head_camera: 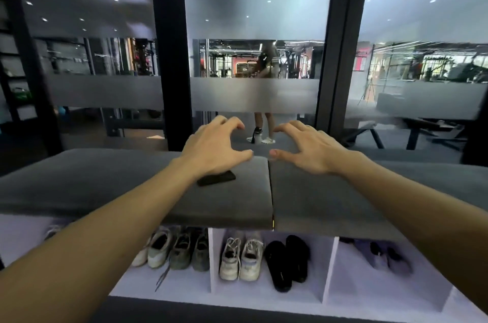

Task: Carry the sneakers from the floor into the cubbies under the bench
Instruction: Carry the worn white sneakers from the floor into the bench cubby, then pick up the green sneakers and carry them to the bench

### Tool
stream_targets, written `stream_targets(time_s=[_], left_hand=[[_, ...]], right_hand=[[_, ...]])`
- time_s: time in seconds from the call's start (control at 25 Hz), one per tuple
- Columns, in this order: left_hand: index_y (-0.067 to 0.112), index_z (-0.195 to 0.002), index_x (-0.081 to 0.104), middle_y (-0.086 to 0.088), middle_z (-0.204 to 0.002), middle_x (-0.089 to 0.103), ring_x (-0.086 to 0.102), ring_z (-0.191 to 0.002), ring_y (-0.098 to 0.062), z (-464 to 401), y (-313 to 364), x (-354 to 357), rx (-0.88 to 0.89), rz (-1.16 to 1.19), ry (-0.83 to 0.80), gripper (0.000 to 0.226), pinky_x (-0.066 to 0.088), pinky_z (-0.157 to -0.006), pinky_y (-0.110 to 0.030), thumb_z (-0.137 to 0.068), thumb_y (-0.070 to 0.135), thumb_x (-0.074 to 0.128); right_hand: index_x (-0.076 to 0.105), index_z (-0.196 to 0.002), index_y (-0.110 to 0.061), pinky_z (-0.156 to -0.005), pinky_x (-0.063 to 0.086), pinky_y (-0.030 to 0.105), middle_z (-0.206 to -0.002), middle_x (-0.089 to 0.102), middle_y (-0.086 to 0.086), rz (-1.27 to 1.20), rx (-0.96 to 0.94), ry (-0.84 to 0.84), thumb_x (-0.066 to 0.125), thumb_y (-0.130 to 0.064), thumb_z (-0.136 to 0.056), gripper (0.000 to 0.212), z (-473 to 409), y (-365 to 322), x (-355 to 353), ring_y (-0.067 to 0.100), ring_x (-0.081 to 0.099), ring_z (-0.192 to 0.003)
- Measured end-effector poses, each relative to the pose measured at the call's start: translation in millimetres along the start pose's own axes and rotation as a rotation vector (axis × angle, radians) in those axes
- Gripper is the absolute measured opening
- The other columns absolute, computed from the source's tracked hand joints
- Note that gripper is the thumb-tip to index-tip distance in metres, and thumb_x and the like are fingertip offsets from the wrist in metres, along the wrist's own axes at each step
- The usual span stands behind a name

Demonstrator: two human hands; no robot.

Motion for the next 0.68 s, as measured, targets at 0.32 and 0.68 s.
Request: stream_targets(time_s=[0.32, 0.68], left_hand=[[0.039, -0.125, 0.047, 0.008, -0.133, 0.046, 0.050, -0.117, -0.019, -117.1, 77.4, -276.5, 0.041, 0.054, 0.092, 0.058, 0.047, -0.092, -0.041, -0.073, 0.061, 0.060], [0.038, -0.132, 0.043, 0.007, -0.138, 0.041, 0.048, -0.119, -0.019, -169.3, 144.4, -537.0, 0.091, -0.049, 0.165, 0.063, 0.046, -0.090, -0.040, -0.076, 0.062, 0.059]], right_hand=[[0.027, -0.142, -0.035, -0.105, 0.035, 0.048, -0.151, 0.030, -0.001, -0.045, -0.041, 0.077, 0.043, -0.069, -0.084, 0.069, -87.9, -25.6, -292.2, 0.026, 0.039, -0.132], [0.027, -0.144, -0.033, -0.105, 0.035, 0.047, -0.153, 0.028, -0.003, -0.007, -0.020, 0.181, 0.044, -0.066, -0.087, 0.068, -109.3, -71.9, -558.3, 0.025, 0.037, -0.134]])
Point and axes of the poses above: each hand's wrist, its own z-axis away from the middle knuckle, its own x-axis out of the palm, y = z × x, the point moved 7 cm from there along -z, towards the middle knuckle
